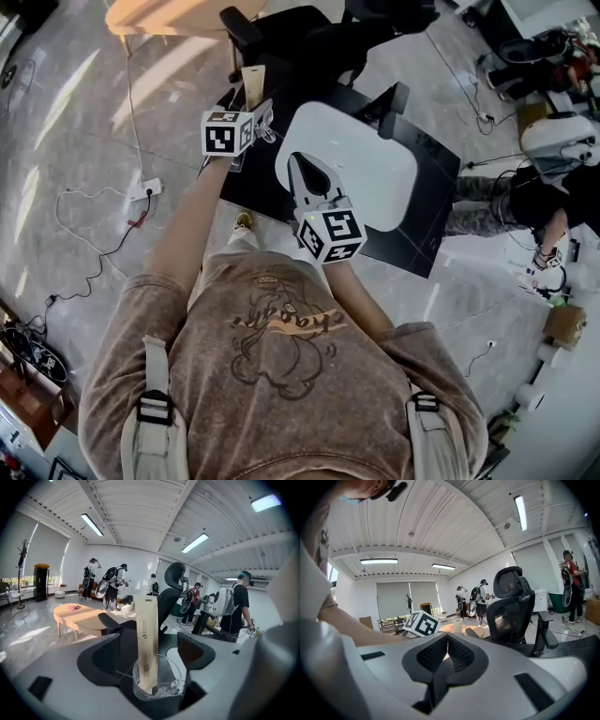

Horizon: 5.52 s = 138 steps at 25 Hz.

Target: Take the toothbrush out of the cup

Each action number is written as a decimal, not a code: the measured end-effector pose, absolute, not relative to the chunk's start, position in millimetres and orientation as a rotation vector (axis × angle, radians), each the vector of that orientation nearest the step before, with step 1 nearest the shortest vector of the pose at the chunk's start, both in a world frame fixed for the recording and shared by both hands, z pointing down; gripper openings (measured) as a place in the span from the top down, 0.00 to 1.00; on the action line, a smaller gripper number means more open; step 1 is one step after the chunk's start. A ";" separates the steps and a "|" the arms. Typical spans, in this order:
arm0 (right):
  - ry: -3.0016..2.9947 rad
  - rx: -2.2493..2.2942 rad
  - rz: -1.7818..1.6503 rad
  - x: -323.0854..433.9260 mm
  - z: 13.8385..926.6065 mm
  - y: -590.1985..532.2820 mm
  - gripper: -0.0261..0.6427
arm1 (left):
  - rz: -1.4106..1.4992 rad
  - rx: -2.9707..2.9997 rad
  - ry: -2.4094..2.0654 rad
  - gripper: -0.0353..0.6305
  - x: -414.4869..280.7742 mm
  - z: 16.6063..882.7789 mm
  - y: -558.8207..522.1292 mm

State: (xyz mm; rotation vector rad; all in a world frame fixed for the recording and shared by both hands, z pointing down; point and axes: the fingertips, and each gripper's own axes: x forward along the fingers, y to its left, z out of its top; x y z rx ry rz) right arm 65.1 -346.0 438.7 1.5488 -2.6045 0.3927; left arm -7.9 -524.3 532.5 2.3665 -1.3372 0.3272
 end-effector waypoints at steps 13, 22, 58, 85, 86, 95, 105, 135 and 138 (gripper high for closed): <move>-2.576 1.567 0.395 69.2 440.8 -350.9 0.93 | 0.406 2.387 -1.250 0.65 1.1 545.7 -532.1; -2.571 1.568 0.396 68.3 442.9 -351.6 0.93 | 0.400 2.409 -1.266 0.87 -4.2 545.4 -527.6; -2.582 1.536 0.419 65.6 457.3 -333.0 0.93 | 0.082 2.549 -1.262 0.88 -28.7 403.7 -415.2; -2.649 1.483 0.437 83.0 450.0 -205.8 0.93 | 0.152 2.488 -1.303 0.88 -7.2 432.0 -239.3; -2.650 1.483 0.440 83.8 449.3 -200.8 0.93 | 0.157 2.489 -1.306 0.88 -6.9 430.5 -233.7; -2.643 1.523 0.460 88.9 444.7 -169.8 0.93 | 0.174 2.484 -1.316 0.88 -10.8 424.6 -190.9; -2.623 1.566 0.460 68.9 443.1 -132.0 0.94 | 0.183 2.535 -1.331 0.88 -41.6 422.2 -144.2; -2.649 1.565 0.371 52.6 420.1 -46.0 0.94 | 0.155 2.524 -1.344 0.88 -64.6 420.5 -56.9; -2.648 1.564 0.365 52.7 419.6 -46.1 0.94 | 0.155 2.524 -1.342 0.88 -64.0 420.3 -57.0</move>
